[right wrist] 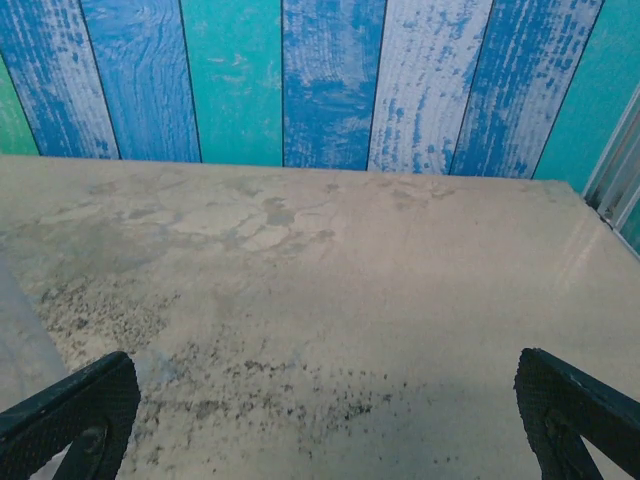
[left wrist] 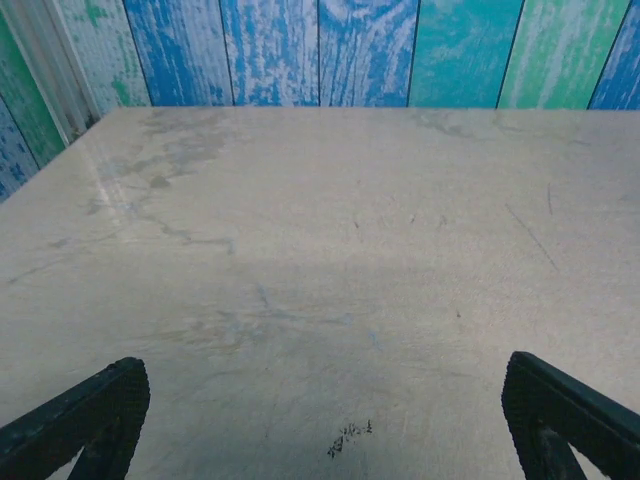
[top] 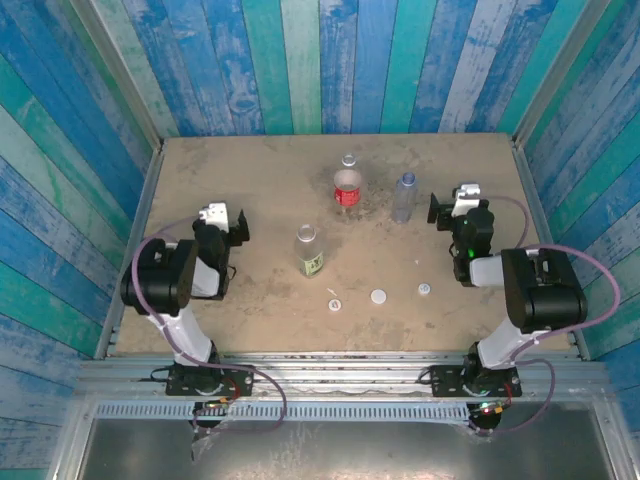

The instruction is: Screw on the bottle caps

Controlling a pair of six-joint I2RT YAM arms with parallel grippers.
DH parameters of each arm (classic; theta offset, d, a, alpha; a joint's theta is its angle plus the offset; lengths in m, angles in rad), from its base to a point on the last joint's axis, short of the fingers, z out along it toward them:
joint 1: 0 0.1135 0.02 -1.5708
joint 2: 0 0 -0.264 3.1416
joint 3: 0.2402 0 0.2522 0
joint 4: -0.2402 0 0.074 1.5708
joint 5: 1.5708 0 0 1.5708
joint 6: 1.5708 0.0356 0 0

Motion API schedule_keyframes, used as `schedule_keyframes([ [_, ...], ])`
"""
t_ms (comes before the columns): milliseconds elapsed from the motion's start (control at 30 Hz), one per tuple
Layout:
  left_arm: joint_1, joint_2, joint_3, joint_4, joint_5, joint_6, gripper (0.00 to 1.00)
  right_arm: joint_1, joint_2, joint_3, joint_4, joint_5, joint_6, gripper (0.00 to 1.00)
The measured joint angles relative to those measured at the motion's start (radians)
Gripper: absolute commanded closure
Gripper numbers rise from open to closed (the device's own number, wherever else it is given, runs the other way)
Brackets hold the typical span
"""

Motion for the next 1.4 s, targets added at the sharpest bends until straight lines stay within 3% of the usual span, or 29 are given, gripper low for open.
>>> schedule_keyframes([
  [300,0.000,-0.143,-0.059,-0.059,-0.011,-0.006,0.06,0.005,-0.068,-0.032,-0.133,0.000,-0.020,0.00],
  [1000,0.002,-0.183,-0.066,-0.111,-0.025,-0.011,0.06,0.005,-0.099,-0.045,-0.218,0.004,-0.035,0.00],
  [1267,-0.011,-0.377,-0.082,-0.206,-0.088,-0.014,0.06,0.006,-0.317,-0.079,-0.311,0.023,-0.034,0.00],
  [1400,-0.095,-0.509,-0.079,-0.278,-0.146,0.020,0.06,0.018,-0.454,-0.079,-0.388,0.014,-0.034,0.00],
])
